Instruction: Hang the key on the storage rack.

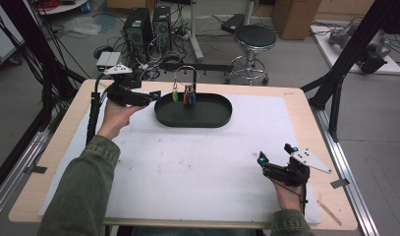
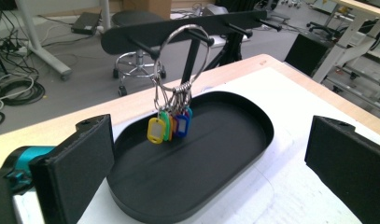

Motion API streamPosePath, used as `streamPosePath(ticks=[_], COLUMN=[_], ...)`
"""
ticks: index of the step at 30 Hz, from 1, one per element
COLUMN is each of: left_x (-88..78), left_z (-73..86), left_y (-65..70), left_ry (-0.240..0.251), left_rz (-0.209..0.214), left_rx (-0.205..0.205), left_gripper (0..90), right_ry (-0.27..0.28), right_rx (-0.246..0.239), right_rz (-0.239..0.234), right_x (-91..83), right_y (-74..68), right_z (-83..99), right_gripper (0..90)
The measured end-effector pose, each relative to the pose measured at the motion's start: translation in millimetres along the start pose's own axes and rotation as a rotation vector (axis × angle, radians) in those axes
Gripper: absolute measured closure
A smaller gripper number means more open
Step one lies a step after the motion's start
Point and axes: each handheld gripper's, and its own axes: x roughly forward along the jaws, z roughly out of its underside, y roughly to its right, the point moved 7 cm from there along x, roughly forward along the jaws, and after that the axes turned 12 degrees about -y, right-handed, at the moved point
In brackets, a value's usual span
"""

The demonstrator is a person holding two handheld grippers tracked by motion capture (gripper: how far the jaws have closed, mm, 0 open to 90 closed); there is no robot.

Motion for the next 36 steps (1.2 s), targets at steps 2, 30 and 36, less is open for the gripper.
streamPosePath(ticks=[2,30,36], left_x=[-0.3,-30.6,-39.2], left_z=[3.5,61.9,76.5], left_y=[0.3,-20.5,-26.1], left_ry=[-0.009,-0.021,-0.007], left_rz=[0.001,-0.061,-0.074], left_rx=[0.004,-0.024,-0.040], left_gripper=[2.1,2.1,2.1], right_ry=[0.002,-0.004,-0.005], right_rx=[-0.001,-0.006,-0.014], right_rz=[-0.001,0.006,0.007], right_x=[0.1,0.4,1.0], right_y=[0.4,0.3,-1.1], right_z=[-0.1,0.6,0.7], right_gripper=[0.3,0.3,0.3])
